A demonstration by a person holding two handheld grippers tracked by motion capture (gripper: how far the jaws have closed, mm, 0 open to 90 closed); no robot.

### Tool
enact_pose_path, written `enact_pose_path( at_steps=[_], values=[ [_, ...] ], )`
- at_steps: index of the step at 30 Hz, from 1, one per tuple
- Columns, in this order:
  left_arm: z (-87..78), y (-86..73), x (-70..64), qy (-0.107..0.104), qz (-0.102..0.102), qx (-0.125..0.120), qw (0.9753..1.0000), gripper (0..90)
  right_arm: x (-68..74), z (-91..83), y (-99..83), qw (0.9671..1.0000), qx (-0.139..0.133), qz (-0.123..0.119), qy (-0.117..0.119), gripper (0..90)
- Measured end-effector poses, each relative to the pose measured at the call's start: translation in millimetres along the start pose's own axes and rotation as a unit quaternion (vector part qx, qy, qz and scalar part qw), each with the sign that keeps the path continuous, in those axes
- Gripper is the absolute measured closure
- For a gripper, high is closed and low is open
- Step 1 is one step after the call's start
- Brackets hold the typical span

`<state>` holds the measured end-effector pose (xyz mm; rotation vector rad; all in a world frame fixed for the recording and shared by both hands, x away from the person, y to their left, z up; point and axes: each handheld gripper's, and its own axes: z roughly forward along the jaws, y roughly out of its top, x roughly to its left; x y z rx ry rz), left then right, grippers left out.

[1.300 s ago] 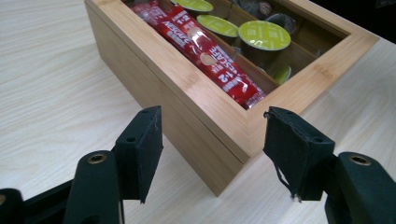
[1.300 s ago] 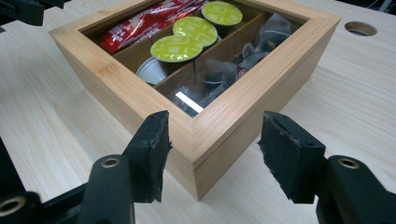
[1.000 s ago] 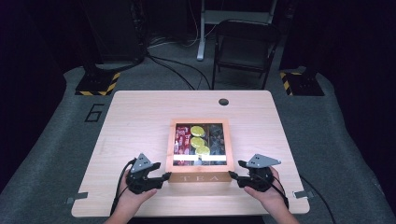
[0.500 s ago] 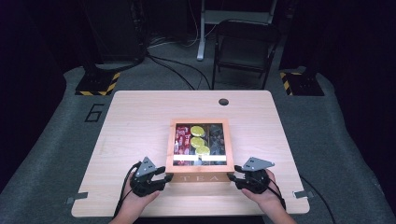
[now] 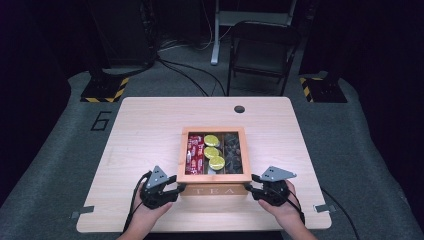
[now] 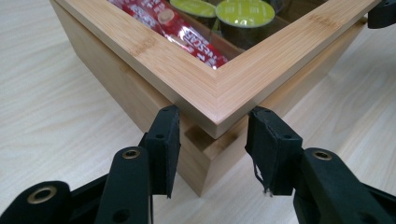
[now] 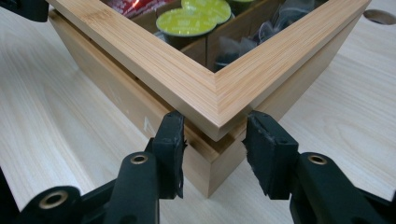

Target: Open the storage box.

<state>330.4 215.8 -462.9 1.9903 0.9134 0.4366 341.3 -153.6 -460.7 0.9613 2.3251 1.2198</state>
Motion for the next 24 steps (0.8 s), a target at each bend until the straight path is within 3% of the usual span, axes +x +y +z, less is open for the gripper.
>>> enact_pose_path(
  at_steps=[3,8,14,19,24],
  values=[
    [-3.8,5.2,1.2,0.007,0.009,-0.001,0.9999,52.5,-0.9,-3.5,5.2,0.9999,-0.003,0.011,0.001,57.3],
    [-7.8,12.3,1.6,0.013,0.005,-0.014,0.9998,51.1,-2.8,-7.7,13.1,0.9998,-0.007,0.018,0.004,56.6],
    [-15.9,31.2,1.3,0.021,0.006,-0.034,0.9992,51.5,-8.0,-15.4,30.5,0.9998,-0.02,0.007,-0.003,55.7],
    [-22.1,49.3,9.0,0.018,-0.002,-0.054,0.9984,51.9,-14.5,-22.0,53.4,0.999,-0.042,-0.002,-0.017,55.3],
    [-25.2,64.4,12.6,0.028,0.008,-0.068,0.9973,52.0,-20.2,-23.0,68.0,0.998,-0.059,-0.004,-0.023,54.6]
  ],
)
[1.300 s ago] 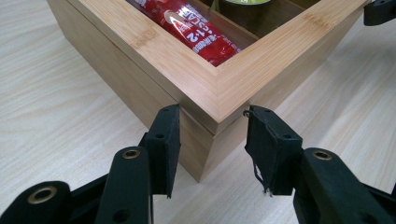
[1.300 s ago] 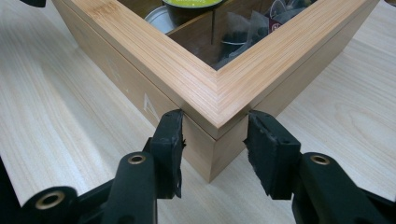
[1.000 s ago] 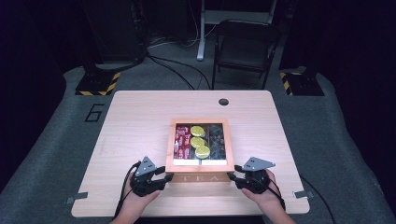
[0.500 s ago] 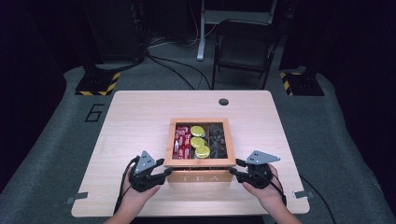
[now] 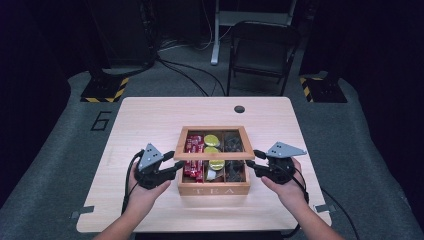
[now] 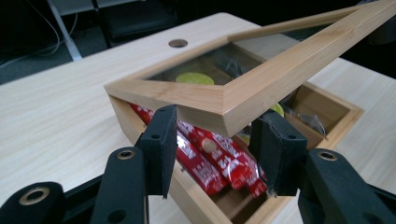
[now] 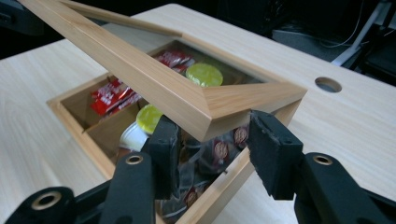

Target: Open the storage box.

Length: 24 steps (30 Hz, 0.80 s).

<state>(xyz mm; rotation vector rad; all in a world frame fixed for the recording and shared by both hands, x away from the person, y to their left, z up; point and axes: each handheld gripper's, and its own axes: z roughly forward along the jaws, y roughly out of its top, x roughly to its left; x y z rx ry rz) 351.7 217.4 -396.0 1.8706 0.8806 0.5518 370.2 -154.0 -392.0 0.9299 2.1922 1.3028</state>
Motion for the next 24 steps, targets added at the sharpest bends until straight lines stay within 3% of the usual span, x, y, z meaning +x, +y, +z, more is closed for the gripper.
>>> enact_pose_path(
  at_steps=[5,14,21,24],
  values=[
    [0.2,8.2,5.9,-0.003,-0.006,-0.006,1.0,53.7,-3.3,0.9,7.1,1.0,-0.004,0.001,-0.002,54.5],
    [1.6,29.0,18.3,-0.015,-0.016,0.007,0.9997,55.8,-10.8,5.3,24.6,0.9999,-0.012,0.006,-0.008,53.6],
    [5.5,40.3,25.0,-0.011,-0.018,0.01,0.9997,56.5,-19.0,13.2,33.0,0.9998,-0.014,0.006,-0.01,53.3],
    [6.8,45.3,27.5,-0.01,-0.02,0.006,0.9997,56.6,-21.8,17.9,38.1,0.9997,-0.016,-0.006,-0.02,53.2]
  ],
)
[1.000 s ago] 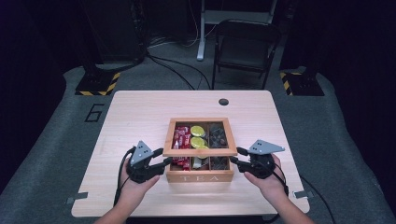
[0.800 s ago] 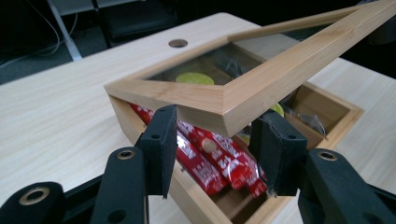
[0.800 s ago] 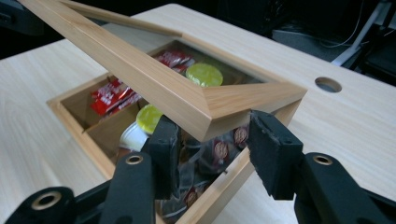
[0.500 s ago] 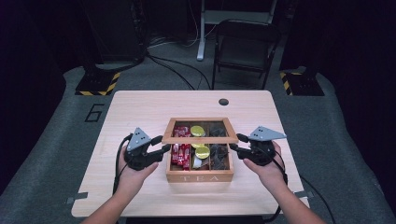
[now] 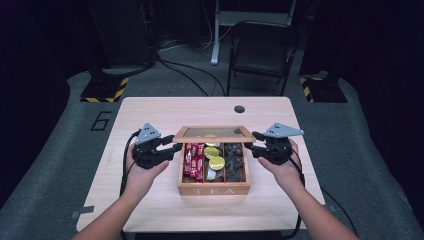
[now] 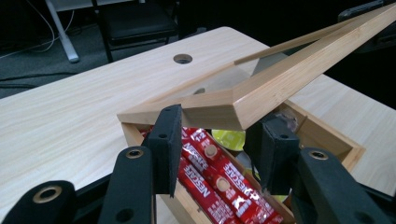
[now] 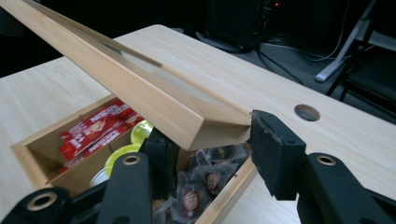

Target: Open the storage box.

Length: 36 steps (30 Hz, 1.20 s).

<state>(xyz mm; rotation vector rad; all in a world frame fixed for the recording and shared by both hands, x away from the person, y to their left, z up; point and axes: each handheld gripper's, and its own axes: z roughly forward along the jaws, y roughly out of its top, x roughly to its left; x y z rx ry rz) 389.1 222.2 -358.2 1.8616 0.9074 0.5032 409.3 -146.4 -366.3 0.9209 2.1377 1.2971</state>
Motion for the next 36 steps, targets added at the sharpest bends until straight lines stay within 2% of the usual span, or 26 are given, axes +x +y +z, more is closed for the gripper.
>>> enact_pose_path(
  at_steps=[6,11,12,14,16,18,20,24,28,30,32,35,36],
  values=[
    [4.6,4.3,4.8,0.006,0.003,-0.016,0.9998,56.6,-4.6,6.6,9.1,0.9999,-0.004,-0.011,-0.012,54.5],
    [18.0,0.0,10.4,0.026,0.019,0.006,0.9995,55.8,-8.7,8.6,15.3,0.9998,-0.01,-0.001,-0.014,55.0],
    [20.7,-1.3,11.2,0.032,0.018,0.006,0.9993,55.7,-9.1,8.9,16.5,0.9998,-0.01,0.003,-0.015,55.1],
    [25.4,-3.1,15.0,0.031,0.011,0.013,0.9994,55.7,-10.3,10.1,18.6,0.9997,-0.016,0.009,-0.017,55.3],
    [31.6,-4.1,19.9,0.037,0.002,0.007,0.9993,55.7,-12.4,10.6,20.1,0.9998,-0.016,0.002,-0.015,55.3],
    [36.0,-3.8,24.0,0.031,-0.008,0.001,0.9995,55.7,-12.6,11.4,21.8,0.9997,-0.017,0.012,-0.017,55.4],
    [40.5,-3.1,27.1,0.033,-0.01,-0.003,0.9994,55.7,-14.4,12.1,23.0,0.9997,-0.019,0.004,-0.015,55.5],
    [50.4,-2.3,31.7,0.041,-0.015,0.002,0.9991,55.6,-15.5,12.6,25.2,0.9997,-0.017,0.011,-0.014,55.5],
    [57.0,-0.6,34.4,0.045,-0.01,0.002,0.9989,57.0,-16.3,13.7,27.5,0.9996,-0.018,0.015,-0.017,55.5],
    [60.6,0.5,34.1,0.043,-0.017,-0.003,0.9989,57.9,-18.0,14.0,28.6,0.9997,-0.016,0.008,-0.016,55.6],
    [62.2,2.3,32.4,0.054,-0.012,-0.002,0.9985,58.9,-17.6,14.8,29.8,0.9995,-0.018,0.016,-0.019,55.7],
    [64.5,5.1,32.0,0.067,-0.011,-0.006,0.9977,60.9,-19.3,15.4,31.3,0.9996,-0.018,0.009,-0.017,55.8],
    [65.2,5.7,31.5,0.07,-0.008,-0.006,0.9975,61.0,-19.1,16.2,32.4,0.9994,-0.02,0.017,-0.022,55.9]
  ],
)
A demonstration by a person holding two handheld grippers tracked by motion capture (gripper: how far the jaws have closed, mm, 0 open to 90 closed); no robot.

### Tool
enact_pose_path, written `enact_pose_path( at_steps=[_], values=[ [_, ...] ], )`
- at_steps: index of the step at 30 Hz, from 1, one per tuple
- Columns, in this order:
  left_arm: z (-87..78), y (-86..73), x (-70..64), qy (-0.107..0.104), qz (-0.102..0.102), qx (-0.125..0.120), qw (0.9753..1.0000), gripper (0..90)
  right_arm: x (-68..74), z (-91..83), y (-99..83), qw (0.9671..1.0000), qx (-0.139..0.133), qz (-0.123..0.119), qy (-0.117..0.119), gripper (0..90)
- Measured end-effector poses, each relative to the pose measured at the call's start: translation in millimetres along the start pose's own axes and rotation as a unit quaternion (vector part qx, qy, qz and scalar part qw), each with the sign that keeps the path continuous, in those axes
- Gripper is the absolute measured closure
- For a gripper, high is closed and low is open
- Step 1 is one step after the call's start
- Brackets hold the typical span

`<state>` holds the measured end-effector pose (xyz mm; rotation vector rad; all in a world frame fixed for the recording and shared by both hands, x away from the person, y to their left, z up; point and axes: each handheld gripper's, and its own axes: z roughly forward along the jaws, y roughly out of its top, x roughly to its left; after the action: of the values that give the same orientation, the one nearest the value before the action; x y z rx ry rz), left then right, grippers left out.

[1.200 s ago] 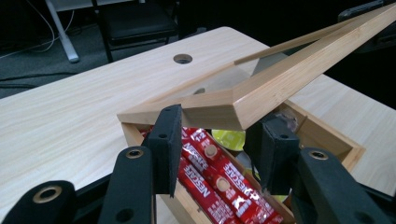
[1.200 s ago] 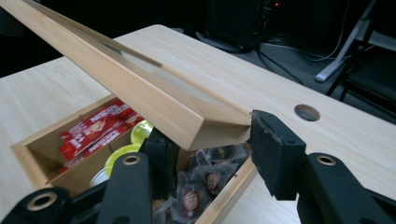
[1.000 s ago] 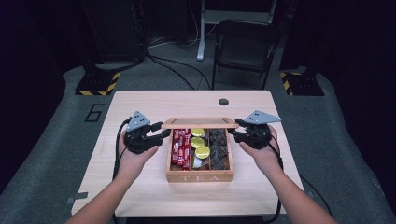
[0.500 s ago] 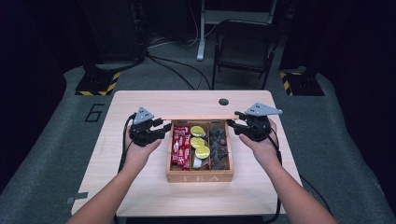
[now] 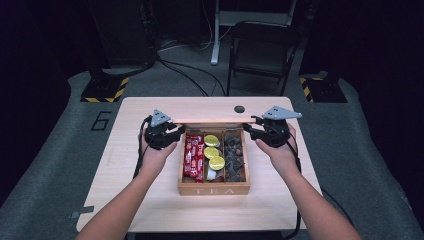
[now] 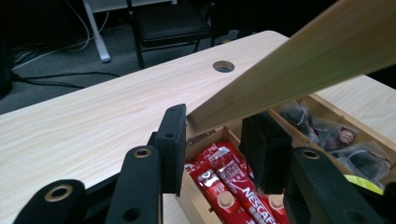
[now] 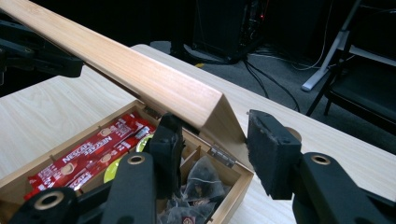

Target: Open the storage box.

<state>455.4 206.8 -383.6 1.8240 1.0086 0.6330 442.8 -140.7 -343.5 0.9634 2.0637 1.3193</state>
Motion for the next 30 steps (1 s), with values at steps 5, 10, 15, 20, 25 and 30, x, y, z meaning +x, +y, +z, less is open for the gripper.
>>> enact_pose_path(
  at_steps=[5,10,15,20,25,30],
  values=[
    [2.6,2.7,1.8,0.003,-0.002,-0.005,1.0,61.6,-5.1,4.7,3.7,1.0,-0.004,0.006,0.003,55.6],
    [4.5,7.1,3.9,0.002,-0.002,0.0,1.0,62.0,-8.1,8.1,4.9,1.0,-0.002,0.007,0.001,54.4],
    [6.5,10.5,6.4,0.001,-0.01,0.002,0.9999,62.1,-10.8,14.5,3.2,1.0,0.003,0.007,-0.004,52.9],
    [8.9,13.8,8.5,0.002,-0.018,0.001,0.9998,62.2,-15.6,21.5,0.1,1.0,0.005,0.003,-0.005,51.9],
    [11.0,16.1,10.6,0.002,-0.021,-0.002,0.9998,62.3,-22.8,28.9,-6.8,0.9999,0.015,0.002,-0.006,51.8],
    [13.0,19.5,12.5,0.003,-0.024,0.001,0.9997,62.5,-29.6,37.6,-12.2,0.9997,0.017,0.015,-0.009,50.8]
  ],
)
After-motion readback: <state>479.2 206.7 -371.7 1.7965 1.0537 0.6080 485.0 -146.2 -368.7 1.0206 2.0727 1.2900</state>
